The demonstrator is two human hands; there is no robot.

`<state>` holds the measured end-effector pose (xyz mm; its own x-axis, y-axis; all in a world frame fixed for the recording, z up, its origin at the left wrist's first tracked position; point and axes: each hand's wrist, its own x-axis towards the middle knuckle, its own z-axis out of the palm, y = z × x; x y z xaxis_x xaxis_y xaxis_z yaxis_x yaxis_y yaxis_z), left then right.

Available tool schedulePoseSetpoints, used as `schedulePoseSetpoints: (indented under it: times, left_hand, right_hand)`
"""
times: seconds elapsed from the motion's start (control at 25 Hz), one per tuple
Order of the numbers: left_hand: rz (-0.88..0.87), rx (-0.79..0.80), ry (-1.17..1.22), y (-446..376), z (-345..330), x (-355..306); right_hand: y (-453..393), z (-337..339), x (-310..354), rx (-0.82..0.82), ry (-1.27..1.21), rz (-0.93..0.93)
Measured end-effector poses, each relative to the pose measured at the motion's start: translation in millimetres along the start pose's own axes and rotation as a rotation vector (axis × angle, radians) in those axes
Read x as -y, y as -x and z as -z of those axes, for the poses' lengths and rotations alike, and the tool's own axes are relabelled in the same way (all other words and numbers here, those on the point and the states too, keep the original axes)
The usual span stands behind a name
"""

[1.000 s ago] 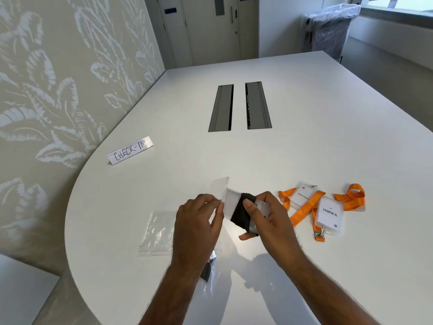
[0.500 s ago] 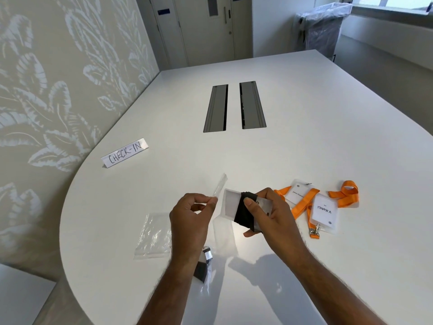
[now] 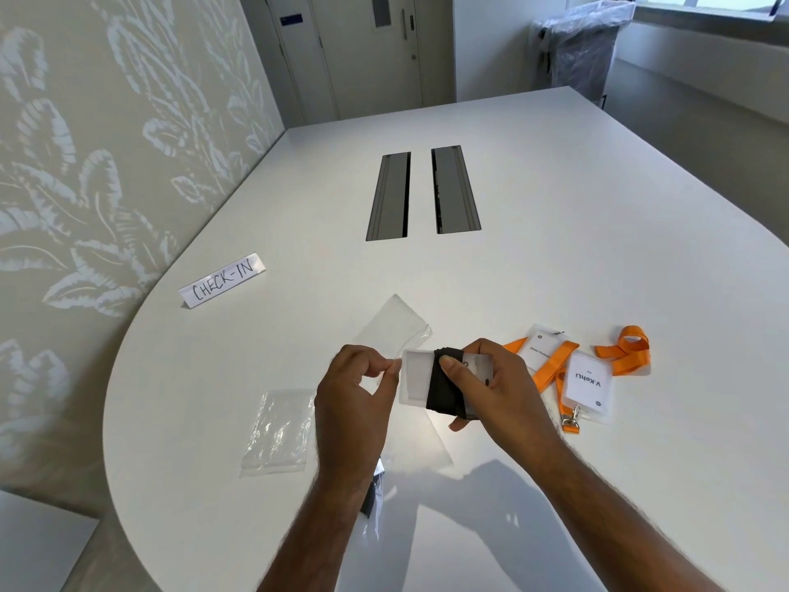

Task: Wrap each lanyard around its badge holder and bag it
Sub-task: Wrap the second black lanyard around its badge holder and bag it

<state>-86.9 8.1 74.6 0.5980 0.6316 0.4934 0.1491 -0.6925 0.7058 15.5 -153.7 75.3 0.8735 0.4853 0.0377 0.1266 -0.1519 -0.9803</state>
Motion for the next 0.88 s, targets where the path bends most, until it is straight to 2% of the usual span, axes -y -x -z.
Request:
schedulePoseSetpoints:
  times: [0.16,0.32,0.88]
  left_hand:
    - [-0.088,0.000,-0.068,0.3,-1.3,-0.6]
    - [-0.159,0.026,-0.111,3.9,-5.4,2.6]
    - [-0.045,0.041,-0.046,15.6,-23.2,-7.3]
  right_hand:
    - [-3.8,1.8,-1.7,-0.012,-0.026,0.003]
    - [-9.6,5.0,-5.0,-0.094,-0.205,-0.045]
    - [-6.0,1.4,-13.5,-0.179,-0.375,-0.145]
